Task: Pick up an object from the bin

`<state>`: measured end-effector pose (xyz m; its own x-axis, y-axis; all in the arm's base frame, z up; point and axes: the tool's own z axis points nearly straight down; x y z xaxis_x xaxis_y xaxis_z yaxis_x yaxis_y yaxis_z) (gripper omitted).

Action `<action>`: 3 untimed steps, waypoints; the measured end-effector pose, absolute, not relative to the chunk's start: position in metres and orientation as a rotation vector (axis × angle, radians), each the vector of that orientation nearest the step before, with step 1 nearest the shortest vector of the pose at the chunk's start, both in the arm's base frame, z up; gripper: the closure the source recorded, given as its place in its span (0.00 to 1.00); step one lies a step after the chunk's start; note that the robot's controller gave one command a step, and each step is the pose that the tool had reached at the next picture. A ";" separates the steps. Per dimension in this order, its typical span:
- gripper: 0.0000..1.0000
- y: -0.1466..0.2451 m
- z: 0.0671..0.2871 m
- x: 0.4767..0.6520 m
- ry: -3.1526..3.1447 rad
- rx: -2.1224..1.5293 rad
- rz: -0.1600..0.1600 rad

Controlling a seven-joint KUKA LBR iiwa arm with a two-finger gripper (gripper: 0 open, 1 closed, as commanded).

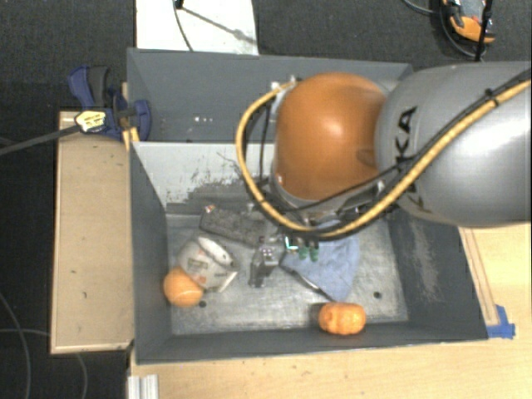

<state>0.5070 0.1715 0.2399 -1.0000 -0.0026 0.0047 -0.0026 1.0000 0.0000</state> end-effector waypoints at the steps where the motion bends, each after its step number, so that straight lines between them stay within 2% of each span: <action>1: 0.00 0.171 0.243 0.509 -3.144 -0.005 -0.002; 2: 0.00 0.184 0.229 0.529 -3.148 0.185 -0.003; 3: 0.00 0.220 0.176 0.538 -3.028 0.849 -0.001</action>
Offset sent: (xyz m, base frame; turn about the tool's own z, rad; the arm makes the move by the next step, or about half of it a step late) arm 0.0775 0.0541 -0.0799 -0.4617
